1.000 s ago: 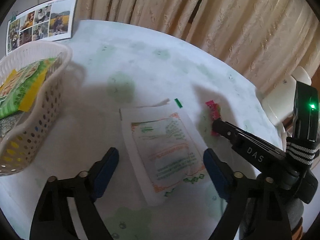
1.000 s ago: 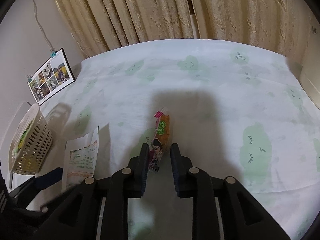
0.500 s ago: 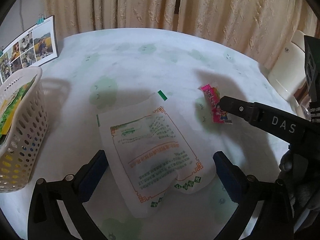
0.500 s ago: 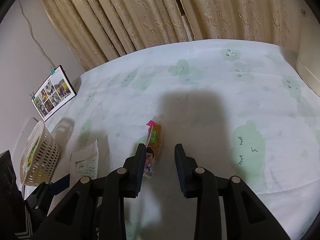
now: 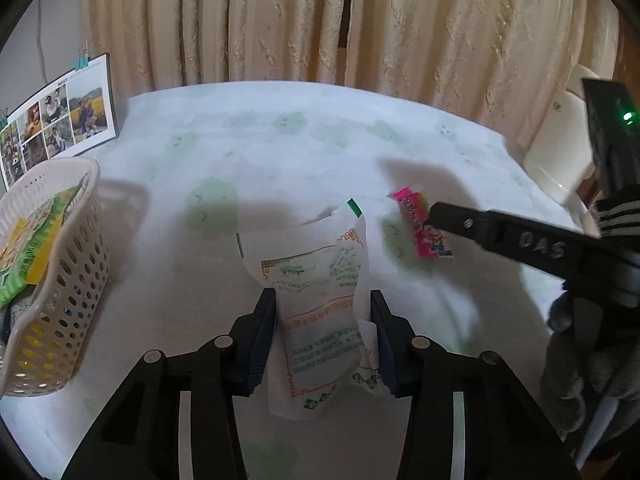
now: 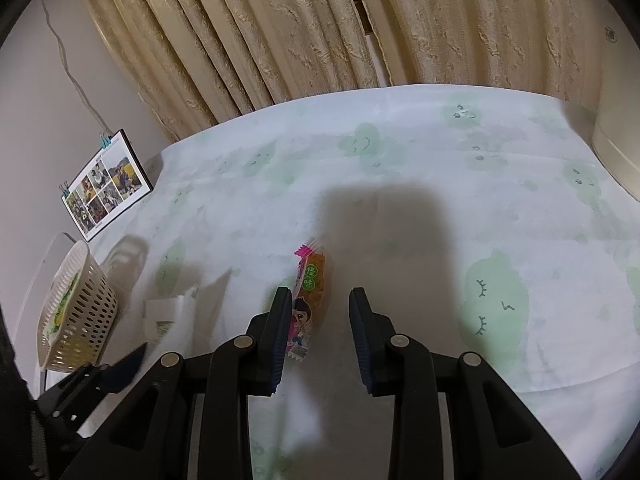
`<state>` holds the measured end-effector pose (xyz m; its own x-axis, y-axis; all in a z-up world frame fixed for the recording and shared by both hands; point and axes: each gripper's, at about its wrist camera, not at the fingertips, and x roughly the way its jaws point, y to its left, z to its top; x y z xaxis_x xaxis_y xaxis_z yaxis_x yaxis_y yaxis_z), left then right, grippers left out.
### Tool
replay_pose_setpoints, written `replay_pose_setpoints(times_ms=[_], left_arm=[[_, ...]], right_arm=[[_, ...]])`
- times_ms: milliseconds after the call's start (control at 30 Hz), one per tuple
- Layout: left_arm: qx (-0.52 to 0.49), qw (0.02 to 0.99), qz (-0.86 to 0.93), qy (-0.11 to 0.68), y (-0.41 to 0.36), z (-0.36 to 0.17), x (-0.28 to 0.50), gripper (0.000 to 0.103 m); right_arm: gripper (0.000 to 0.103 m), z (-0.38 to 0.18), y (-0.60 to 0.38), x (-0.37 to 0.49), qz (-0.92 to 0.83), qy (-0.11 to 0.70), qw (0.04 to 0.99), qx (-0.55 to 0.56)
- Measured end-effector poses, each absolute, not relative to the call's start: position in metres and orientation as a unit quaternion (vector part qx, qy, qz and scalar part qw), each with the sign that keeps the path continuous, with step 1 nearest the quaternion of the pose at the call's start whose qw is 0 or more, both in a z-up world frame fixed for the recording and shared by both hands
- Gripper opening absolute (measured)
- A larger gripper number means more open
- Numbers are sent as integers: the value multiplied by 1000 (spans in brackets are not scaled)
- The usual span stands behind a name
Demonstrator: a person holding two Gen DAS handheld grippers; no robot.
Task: Organize snacks
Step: 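Regrip the white paper packet with the left tool while the right tool holds the candy stick, then carry the paper packet with the left tool into the basket and open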
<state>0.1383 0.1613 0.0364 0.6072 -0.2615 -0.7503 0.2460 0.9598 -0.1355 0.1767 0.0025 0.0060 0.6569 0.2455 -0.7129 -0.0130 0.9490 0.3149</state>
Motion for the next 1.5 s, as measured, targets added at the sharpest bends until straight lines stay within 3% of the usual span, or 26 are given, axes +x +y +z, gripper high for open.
replay_pose_setpoints(times_ms=[333,467,1500], left_arm=[[-13,922,-136,361,171,71,124,46],[-19,928,-134,348,175,78,121,46],[-38,961,39,271,275,106,123,46]], right_arm=[[29,0,27,189,58,416,904,79],[19,-1,30,189,42,417,906,58],[19,31,51,160,111,383,912,97]])
